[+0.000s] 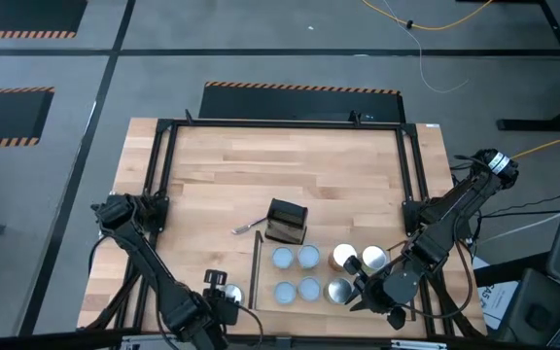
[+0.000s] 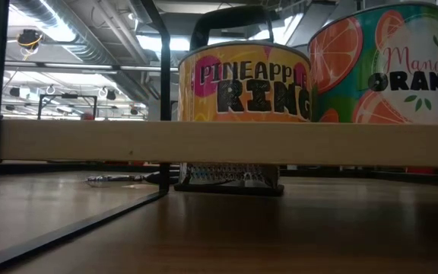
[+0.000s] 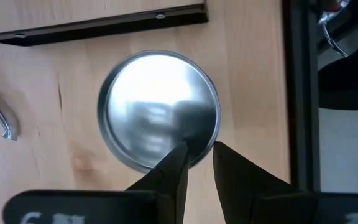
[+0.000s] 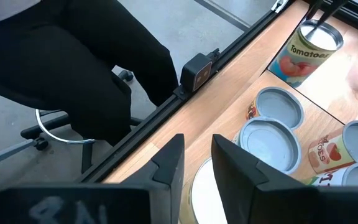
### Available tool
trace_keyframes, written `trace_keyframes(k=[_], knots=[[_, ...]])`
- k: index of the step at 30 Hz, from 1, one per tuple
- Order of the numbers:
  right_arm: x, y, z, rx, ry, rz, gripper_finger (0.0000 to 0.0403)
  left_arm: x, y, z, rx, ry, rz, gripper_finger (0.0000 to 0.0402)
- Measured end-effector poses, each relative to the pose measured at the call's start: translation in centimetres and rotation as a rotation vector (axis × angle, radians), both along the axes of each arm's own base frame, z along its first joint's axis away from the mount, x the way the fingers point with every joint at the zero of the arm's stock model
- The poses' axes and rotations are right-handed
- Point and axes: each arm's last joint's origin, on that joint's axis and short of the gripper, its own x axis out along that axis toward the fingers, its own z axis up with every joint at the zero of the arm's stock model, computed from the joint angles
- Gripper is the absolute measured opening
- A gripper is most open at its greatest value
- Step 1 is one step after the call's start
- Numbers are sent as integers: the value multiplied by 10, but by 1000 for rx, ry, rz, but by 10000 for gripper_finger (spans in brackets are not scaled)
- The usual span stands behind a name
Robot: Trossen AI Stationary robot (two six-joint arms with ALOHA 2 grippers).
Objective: Pick and place cans onto a shelf
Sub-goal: Put the canned tomatoes on the shelf
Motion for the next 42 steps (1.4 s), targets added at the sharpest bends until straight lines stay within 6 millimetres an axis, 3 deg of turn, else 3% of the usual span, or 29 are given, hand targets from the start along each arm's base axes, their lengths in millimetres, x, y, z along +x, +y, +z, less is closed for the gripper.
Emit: trace_keyframes(k=[8,15,22,27,36,42], knots=[[0,0,0,0,0,0,86,1,2,-6,0,-12,12,62],[0,0,0,0,0,0,86,9,5,-6,-32,-27,35,5],[0,0,0,0,0,0,86,16,5,0,-65,-37,48,2],[0,0,0,0,0,0,86,20,0,20,-125,-67,44,2],[0,0,0,1,0,0,86,24,-11,61,-382,-21,83,1],[0,0,0,3,-2,0,86,36,-12,86,-517,-84,80,0]])
